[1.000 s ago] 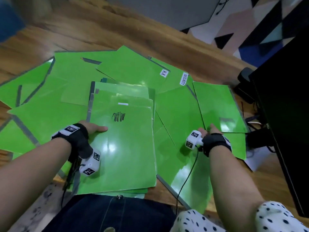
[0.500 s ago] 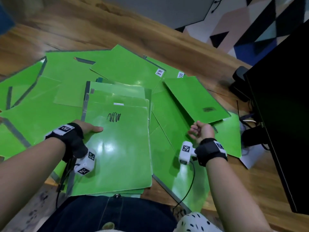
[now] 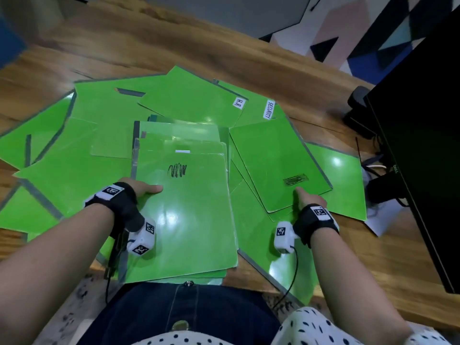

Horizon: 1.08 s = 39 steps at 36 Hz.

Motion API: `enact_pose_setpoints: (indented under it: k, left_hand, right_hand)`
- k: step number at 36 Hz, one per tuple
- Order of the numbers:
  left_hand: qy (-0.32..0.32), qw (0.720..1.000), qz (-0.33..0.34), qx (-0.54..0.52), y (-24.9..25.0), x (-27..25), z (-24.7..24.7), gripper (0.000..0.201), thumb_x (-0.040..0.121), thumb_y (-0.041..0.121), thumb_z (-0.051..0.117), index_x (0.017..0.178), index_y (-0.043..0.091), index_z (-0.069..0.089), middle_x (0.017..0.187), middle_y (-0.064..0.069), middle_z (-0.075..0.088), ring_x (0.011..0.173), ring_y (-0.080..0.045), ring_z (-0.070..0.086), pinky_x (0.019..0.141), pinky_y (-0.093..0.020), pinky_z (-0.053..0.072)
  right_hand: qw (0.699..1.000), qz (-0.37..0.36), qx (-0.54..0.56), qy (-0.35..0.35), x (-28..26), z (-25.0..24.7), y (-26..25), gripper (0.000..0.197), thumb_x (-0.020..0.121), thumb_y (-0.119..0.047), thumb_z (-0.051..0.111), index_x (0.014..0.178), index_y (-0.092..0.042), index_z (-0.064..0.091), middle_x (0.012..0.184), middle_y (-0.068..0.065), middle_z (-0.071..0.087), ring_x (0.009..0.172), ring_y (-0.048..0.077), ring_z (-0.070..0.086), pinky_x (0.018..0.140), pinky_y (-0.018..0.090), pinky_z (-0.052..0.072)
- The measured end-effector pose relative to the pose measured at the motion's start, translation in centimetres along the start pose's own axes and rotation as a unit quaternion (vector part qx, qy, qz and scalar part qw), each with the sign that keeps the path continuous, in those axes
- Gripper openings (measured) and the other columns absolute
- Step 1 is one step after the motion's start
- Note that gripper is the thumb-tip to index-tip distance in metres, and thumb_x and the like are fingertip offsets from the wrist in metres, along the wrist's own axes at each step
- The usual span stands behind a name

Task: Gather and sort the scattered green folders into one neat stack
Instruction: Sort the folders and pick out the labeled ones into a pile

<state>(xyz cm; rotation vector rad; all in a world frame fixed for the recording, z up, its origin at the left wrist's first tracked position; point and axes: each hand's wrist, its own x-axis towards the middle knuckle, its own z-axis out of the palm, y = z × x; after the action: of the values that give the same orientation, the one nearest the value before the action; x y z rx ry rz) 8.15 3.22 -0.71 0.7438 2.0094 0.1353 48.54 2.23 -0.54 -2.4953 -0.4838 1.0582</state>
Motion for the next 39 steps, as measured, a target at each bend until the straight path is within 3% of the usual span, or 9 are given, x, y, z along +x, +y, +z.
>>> enact_pose_setpoints:
  k: [5,10,14,17,24,28,30,35,39]
  left_hand:
    - [-0.003,1.000,-0.006,0.001,0.0,0.3,0.1,0.082,0.072,0.038,0.078,0.129,-0.010,0.045,0.127,-0.024,0.055,0.113,-0.037,0.054,0.096,-0.042,0.046]
    - [0.001,1.000,-0.011,0.003,0.0,0.3,0.2,0.083,0.072,0.038,0.078,0.131,-0.009,0.042,0.128,-0.024,0.054,0.114,-0.037,0.053,0.095,-0.042,0.045]
    - [0.003,1.000,-0.010,0.007,0.0,0.4,0.2,0.083,0.073,0.036,0.078,0.132,-0.010,0.041,0.128,-0.023,0.054,0.114,-0.037,0.053,0.093,-0.041,0.044]
    - [0.004,1.000,-0.008,0.016,0.1,0.7,0.2,0.086,0.071,0.038,0.079,0.133,-0.009,0.041,0.129,-0.023,0.054,0.115,-0.037,0.053,0.098,-0.043,0.045]
    - [0.003,1.000,-0.002,0.031,0.0,0.8,0.2,0.089,0.070,0.040,0.080,0.133,-0.008,0.041,0.128,-0.023,0.054,0.114,-0.038,0.053,0.099,-0.045,0.044]
    - [-0.012,1.000,0.000,0.029,-0.1,0.3,-0.2,0.088,0.069,0.043,0.080,0.132,-0.007,0.043,0.126,-0.022,0.055,0.112,-0.037,0.054,0.098,-0.045,0.045]
    - [-0.028,0.999,0.002,-0.019,-0.4,0.4,-0.8,0.087,0.069,0.046,0.078,0.131,-0.005,0.046,0.127,-0.021,0.055,0.113,-0.037,0.054,0.099,-0.044,0.045]
    - [-0.093,0.971,-0.004,-0.221,-1.2,0.6,-1.9,0.098,0.074,0.075,0.051,0.143,0.007,0.034,0.146,-0.010,0.036,0.133,-0.032,0.036,0.109,-0.043,0.029]
    - [-0.102,0.941,0.015,-0.322,-2.2,3.9,-2.0,0.117,0.052,0.089,0.053,0.144,0.018,0.037,0.146,-0.014,0.041,0.131,-0.034,0.042,0.107,-0.049,0.034]
  right_hand:
    - [0.997,0.030,-0.072,-0.007,2.0,0.7,-0.9,0.101,0.052,-0.075,0.063,0.128,-0.010,0.049,0.125,0.013,0.056,0.103,0.035,0.060,0.084,0.041,0.046]
    - [0.993,0.037,-0.111,-0.023,0.8,0.9,-2.4,0.087,0.079,-0.050,0.068,0.145,-0.007,0.031,0.145,0.013,0.040,0.125,0.029,0.048,0.094,0.037,0.042]
    - [0.998,0.028,-0.051,-0.020,1.1,0.0,-3.5,0.053,0.091,-0.033,0.061,0.132,-0.003,0.050,0.133,0.010,0.053,0.118,0.026,0.054,0.092,0.029,0.042]
    - [0.997,-0.037,0.014,0.061,0.7,-1.0,-5.4,0.040,0.096,-0.018,0.050,0.131,0.001,0.049,0.128,0.011,0.054,0.105,0.027,0.054,0.085,0.029,0.042]
    - [0.935,-0.238,0.156,0.212,-4.5,-3.2,-11.3,0.053,0.096,-0.008,0.048,0.146,-0.010,0.032,0.150,0.008,0.038,0.136,0.024,0.038,0.108,0.027,0.030]
    - [0.889,-0.388,0.165,0.179,-6.7,-4.2,-14.3,0.056,0.094,-0.011,0.055,0.145,-0.003,0.032,0.150,0.011,0.037,0.139,0.021,0.033,0.112,0.025,0.020]
    - [0.863,-0.448,0.199,0.125,-7.4,-4.7,-15.6,0.048,0.088,-0.008,0.059,0.134,-0.003,0.046,0.138,0.014,0.051,0.129,0.024,0.047,0.112,0.035,0.032]
    - [0.874,-0.437,0.172,-0.121,-7.1,-4.7,-15.9,0.039,0.087,0.008,0.054,0.122,-0.010,0.057,0.106,0.007,0.068,0.088,0.017,0.068,0.081,0.036,0.056]
    - [0.885,-0.416,-0.135,-0.161,-6.5,-1.7,-14.5,0.049,0.089,-0.011,0.061,0.135,-0.015,0.046,0.133,0.011,0.054,0.117,0.029,0.056,0.098,0.045,0.045]
